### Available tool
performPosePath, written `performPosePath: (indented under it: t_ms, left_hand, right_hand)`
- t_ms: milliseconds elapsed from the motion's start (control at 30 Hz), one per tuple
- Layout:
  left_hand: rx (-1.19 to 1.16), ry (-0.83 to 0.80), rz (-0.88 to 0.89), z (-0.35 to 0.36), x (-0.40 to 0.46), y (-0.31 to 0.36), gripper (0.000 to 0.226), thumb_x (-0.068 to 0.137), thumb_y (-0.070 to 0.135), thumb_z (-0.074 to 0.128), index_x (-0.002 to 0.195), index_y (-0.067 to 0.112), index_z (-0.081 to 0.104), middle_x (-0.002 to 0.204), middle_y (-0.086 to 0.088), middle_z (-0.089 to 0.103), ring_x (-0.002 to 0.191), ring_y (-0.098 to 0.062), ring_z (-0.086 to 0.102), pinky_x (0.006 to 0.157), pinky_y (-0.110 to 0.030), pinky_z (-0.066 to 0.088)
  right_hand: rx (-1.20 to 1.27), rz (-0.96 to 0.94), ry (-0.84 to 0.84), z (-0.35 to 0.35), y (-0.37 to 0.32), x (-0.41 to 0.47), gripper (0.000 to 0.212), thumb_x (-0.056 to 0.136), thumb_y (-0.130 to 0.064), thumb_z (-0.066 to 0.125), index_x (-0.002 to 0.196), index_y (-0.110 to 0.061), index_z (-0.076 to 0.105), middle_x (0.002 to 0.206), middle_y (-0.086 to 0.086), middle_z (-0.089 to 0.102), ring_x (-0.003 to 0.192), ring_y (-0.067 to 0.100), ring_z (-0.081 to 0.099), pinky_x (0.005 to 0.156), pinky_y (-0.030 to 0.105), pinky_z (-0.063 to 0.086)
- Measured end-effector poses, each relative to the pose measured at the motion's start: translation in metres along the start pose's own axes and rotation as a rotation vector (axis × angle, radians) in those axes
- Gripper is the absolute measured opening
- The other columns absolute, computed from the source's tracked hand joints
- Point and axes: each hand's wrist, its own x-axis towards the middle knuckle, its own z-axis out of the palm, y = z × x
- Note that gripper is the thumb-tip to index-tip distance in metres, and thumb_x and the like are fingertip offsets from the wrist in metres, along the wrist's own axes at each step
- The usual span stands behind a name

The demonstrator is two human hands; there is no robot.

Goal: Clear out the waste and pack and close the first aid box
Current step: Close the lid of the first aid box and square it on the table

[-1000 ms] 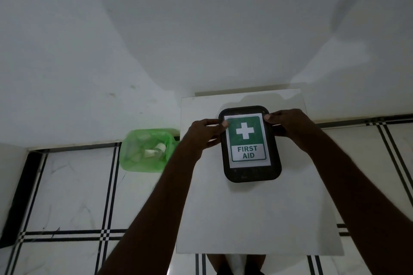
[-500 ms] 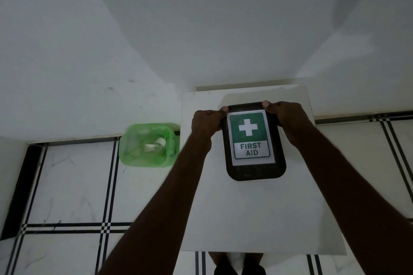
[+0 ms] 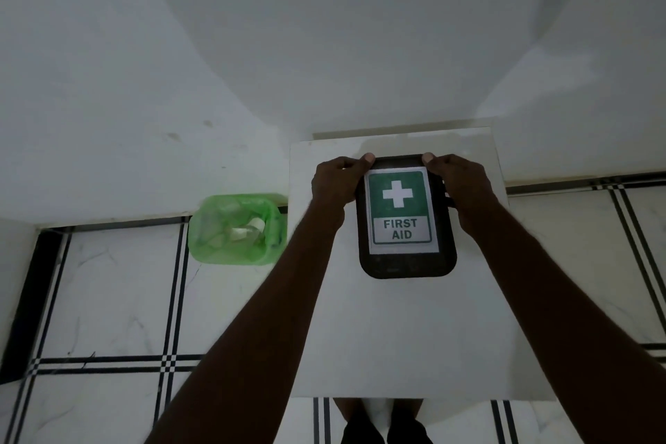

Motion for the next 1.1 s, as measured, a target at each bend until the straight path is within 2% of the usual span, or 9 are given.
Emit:
performPosePath:
  t_ms: [100,233,367,500,667,733,800,933,1100]
  left_hand:
    - [0.012,-0.026,0.011,-0.005,-0.005,0.0,0.04,0.086,0.039,0.073,0.105,0.005,0.073,0.09,-0.007,0.073,0.084,-0.019,0.069,0.08,-0.035,0.06]
    - [-0.159,-0.148,-0.074,-0.029,-0.033,-0.029,0.037,0.084,0.024,0.076,0.114,0.003,0.069,0.105,-0.013,0.075,0.098,-0.026,0.072,0.082,-0.032,0.06]
    - [-0.131,-0.177,-0.132,-0.031,-0.061,-0.051,0.033,0.081,0.019,0.08,0.107,0.001,0.071,0.098,-0.014,0.077,0.089,-0.024,0.075,0.076,-0.032,0.062]
    - [-0.146,-0.084,-0.104,-0.024,-0.065,-0.045,0.027,0.079,0.012,0.08,0.101,-0.002,0.073,0.093,-0.016,0.077,0.083,-0.026,0.075,0.077,-0.035,0.063]
    - [-0.103,-0.02,-0.053,-0.021,-0.074,-0.046,0.028,0.081,0.019,0.08,0.102,0.001,0.072,0.086,-0.011,0.076,0.083,-0.025,0.074,0.078,-0.039,0.063]
    - [-0.129,-0.067,-0.081,-0.024,-0.086,-0.05,0.033,0.084,0.026,0.077,0.109,0.005,0.071,0.089,-0.007,0.075,0.085,-0.022,0.072,0.077,-0.035,0.063]
    - [-0.128,-0.153,-0.116,-0.027,-0.103,-0.066,0.042,0.084,0.032,0.076,0.12,0.012,0.067,0.101,-0.006,0.075,0.093,-0.019,0.072,0.081,-0.036,0.062]
    - [-0.196,-0.208,-0.028,-0.02,-0.125,-0.089,0.04,0.09,0.022,0.07,0.13,0.02,0.064,0.115,-0.002,0.073,0.103,-0.019,0.071,0.083,-0.035,0.061]
    - [-0.217,-0.145,0.068,-0.01,-0.107,-0.072,0.036,0.093,0.019,0.066,0.129,0.014,0.065,0.112,-0.008,0.074,0.1,-0.021,0.071,0.079,-0.028,0.061]
  right_hand:
    - [0.014,0.01,0.016,-0.002,0.0,-0.005,0.021,0.088,-0.038,0.065,0.087,-0.018,0.063,0.088,0.003,0.069,0.08,0.017,0.064,0.068,0.029,0.052]
    - [-0.107,0.039,-0.072,-0.021,0.018,-0.035,0.023,0.089,-0.032,0.065,0.101,-0.013,0.061,0.087,-0.001,0.067,0.081,0.014,0.064,0.062,0.024,0.049]
    - [-0.134,0.077,-0.124,-0.034,0.038,-0.055,0.026,0.084,-0.028,0.07,0.1,-0.009,0.064,0.091,0.008,0.07,0.084,0.02,0.069,0.064,0.026,0.053]
    - [-0.045,0.102,-0.06,-0.029,0.035,-0.051,0.016,0.081,-0.02,0.073,0.087,-0.007,0.066,0.095,0.018,0.072,0.089,0.031,0.07,0.078,0.038,0.056]
    - [-0.058,0.064,0.01,-0.024,0.034,-0.063,0.019,0.084,-0.024,0.071,0.09,-0.007,0.064,0.092,0.014,0.07,0.092,0.033,0.069,0.076,0.038,0.057]
    - [-0.096,0.059,0.027,-0.023,0.038,-0.076,0.028,0.085,-0.033,0.069,0.098,-0.01,0.061,0.098,0.013,0.069,0.092,0.03,0.067,0.081,0.044,0.058]
    - [-0.099,0.128,-0.042,-0.024,0.051,-0.095,0.037,0.086,-0.037,0.068,0.111,-0.012,0.058,0.107,0.012,0.067,0.095,0.026,0.066,0.081,0.044,0.059]
    - [0.116,0.183,-0.175,-0.021,0.079,-0.12,0.043,0.091,-0.022,0.063,0.132,-0.011,0.054,0.121,0.012,0.065,0.107,0.028,0.065,0.082,0.04,0.06]
    - [0.242,0.097,-0.082,-0.013,0.065,-0.098,0.037,0.092,-0.014,0.061,0.128,-0.004,0.058,0.12,0.014,0.066,0.107,0.029,0.065,0.086,0.038,0.058]
